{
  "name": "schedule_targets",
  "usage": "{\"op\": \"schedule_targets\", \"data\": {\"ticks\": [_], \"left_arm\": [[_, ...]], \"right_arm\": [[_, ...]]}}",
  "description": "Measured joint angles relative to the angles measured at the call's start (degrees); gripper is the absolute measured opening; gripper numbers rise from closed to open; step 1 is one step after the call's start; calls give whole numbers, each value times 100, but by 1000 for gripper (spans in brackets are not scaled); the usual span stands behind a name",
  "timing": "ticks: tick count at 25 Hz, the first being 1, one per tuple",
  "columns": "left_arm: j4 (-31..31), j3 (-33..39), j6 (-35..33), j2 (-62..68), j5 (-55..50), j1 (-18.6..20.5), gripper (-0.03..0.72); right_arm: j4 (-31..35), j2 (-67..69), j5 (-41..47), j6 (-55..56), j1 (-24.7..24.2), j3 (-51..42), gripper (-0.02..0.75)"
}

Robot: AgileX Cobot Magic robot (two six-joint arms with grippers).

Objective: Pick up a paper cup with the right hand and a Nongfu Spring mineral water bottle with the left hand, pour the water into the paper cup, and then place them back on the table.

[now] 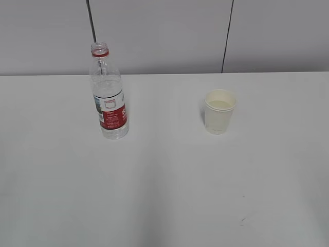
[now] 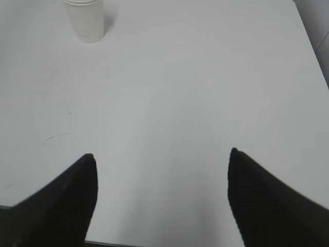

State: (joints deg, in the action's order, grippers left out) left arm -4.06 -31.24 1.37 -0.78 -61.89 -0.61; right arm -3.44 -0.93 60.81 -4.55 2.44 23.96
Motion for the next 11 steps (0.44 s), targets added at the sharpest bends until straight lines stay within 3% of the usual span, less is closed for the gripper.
{"op": "schedule_targets", "data": {"ticks": [11], "left_arm": [[0, 0, 0, 0, 0, 7, 529]], "right_arm": [[61, 0, -4, 4, 0, 0, 582]]}}
